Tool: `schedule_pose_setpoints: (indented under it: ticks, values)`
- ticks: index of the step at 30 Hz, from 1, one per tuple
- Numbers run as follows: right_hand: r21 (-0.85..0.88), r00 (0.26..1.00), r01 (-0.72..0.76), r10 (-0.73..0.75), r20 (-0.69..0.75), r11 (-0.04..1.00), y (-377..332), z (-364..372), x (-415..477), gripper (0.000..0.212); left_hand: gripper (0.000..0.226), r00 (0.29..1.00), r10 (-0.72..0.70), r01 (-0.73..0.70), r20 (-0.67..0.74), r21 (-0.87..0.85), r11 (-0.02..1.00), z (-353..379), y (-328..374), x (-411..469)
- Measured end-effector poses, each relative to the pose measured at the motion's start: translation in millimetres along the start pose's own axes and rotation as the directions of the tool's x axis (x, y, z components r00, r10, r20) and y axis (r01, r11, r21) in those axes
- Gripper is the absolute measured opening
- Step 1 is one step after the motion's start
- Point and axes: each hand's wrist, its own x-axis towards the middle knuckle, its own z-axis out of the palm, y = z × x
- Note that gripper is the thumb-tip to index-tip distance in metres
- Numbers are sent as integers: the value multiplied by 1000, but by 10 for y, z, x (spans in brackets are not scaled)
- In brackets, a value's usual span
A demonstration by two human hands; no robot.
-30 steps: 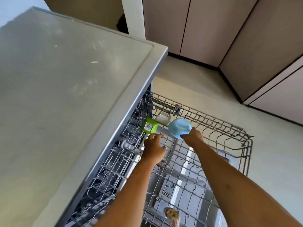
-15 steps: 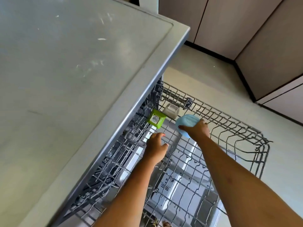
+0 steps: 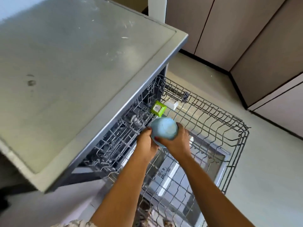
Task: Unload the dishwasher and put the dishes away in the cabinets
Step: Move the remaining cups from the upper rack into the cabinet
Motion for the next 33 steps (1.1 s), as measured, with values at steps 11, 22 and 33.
schedule_pose_setpoints:
  ticks: [11,22,33]
  values:
    - [-20,947,319,-318,34,948,-360,-410,-1851,109,27,992,125,-114,31,-249,962,-586,-230,-2047]
    - [130,680,717,-728,89,685,-2136,-17,-3499,107,34,860,477,-495,-181,-519,697,-1618,758,-4215]
    - [388,447,818,-894,34,423,-3921,983,-4323,89,17,587,767,-784,-259,-418,459,-3028,2117,-5131]
